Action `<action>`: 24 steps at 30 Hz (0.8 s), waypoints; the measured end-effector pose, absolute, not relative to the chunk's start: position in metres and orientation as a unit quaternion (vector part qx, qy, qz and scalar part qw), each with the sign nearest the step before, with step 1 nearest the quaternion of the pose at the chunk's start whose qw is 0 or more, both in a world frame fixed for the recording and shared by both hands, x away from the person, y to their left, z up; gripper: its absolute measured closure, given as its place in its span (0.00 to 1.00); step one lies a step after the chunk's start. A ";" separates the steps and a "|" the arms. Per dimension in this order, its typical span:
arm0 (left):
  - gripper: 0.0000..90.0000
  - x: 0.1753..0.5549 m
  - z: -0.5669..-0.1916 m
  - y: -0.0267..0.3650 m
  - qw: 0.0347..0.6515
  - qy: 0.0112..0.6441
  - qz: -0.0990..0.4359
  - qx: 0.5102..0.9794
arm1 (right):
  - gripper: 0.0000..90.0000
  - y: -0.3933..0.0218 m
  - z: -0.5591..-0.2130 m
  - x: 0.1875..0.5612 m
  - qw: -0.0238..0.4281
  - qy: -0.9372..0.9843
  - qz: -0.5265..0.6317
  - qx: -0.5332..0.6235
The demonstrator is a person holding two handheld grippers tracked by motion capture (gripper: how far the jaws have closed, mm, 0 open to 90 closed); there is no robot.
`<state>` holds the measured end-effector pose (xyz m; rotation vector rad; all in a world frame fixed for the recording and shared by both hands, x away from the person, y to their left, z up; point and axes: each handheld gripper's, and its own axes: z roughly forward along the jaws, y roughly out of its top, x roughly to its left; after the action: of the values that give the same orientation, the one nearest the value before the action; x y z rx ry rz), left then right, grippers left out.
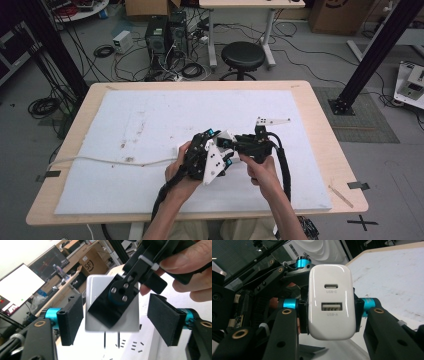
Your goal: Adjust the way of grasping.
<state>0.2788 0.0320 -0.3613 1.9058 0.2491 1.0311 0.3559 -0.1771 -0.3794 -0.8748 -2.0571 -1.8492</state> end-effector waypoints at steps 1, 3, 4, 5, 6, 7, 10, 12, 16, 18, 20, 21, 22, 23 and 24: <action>0.29 0.279 -0.360 0.034 0.467 0.104 0.413 0.775 | 0.70 -0.178 -0.379 0.356 0.119 -0.702 -0.634 -0.301; 0.27 0.279 -0.357 0.038 0.471 0.110 0.409 0.773 | 0.70 -0.182 -0.379 0.356 0.118 -0.700 -0.637 -0.302; 0.26 0.279 -0.357 0.038 0.471 0.110 0.409 0.773 | 0.70 -0.182 -0.379 0.356 0.118 -0.700 -0.637 -0.302; 0.26 0.279 -0.357 0.038 0.471 0.110 0.409 0.773 | 0.70 -0.183 -0.379 0.357 0.116 -0.699 -0.638 -0.303; 0.26 0.278 -0.353 0.045 0.481 0.118 0.399 0.771 | 0.70 -0.183 -0.379 0.357 0.116 -0.699 -0.638 -0.303; 0.26 0.277 -0.352 0.048 0.486 0.126 0.396 0.769 | 0.70 -0.187 -0.379 0.356 0.110 -0.698 -0.638 -0.305; 0.26 0.279 -0.348 0.061 0.516 0.158 0.360 0.761 | 0.70 -0.192 -0.379 0.356 0.102 -0.699 -0.638 -0.307; 0.26 0.280 -0.346 0.069 0.525 0.171 0.347 0.758 | 0.70 -0.195 -0.379 0.356 0.091 -0.701 -0.637 -0.307; 0.27 0.280 -0.343 0.085 0.540 0.193 0.326 0.752 | 0.70 -0.200 -0.378 0.356 0.076 -0.711 -0.630 -0.302; 0.28 0.278 -0.342 0.091 0.553 0.204 0.321 0.741 | 0.70 -0.202 -0.378 0.355 0.071 -0.718 -0.627 -0.295; 0.28 0.278 -0.340 0.099 0.556 0.211 0.315 0.740 | 0.70 -0.203 -0.376 0.354 0.057 -0.724 -0.621 -0.295; 0.28 0.279 -0.340 0.102 0.558 0.217 0.307 0.740 | 0.70 -0.204 -0.376 0.355 0.054 -0.726 -0.619 -0.294; 0.27 0.280 -0.339 0.106 0.558 0.221 0.299 0.742 | 0.70 -0.205 -0.376 0.355 0.050 -0.726 -0.620 -0.293; 0.26 0.280 -0.339 0.106 0.558 0.221 0.299 0.742 | 0.70 -0.205 -0.376 0.355 0.050 -0.726 -0.620 -0.293; 0.26 0.282 -0.338 0.112 0.552 0.229 0.292 0.747 | 0.70 -0.206 -0.376 0.356 0.050 -0.728 -0.617 -0.295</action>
<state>0.2815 0.1124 -0.3383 1.7667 0.5405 0.6898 0.3557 -0.2058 -0.3763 -0.8977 -2.2159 -1.8806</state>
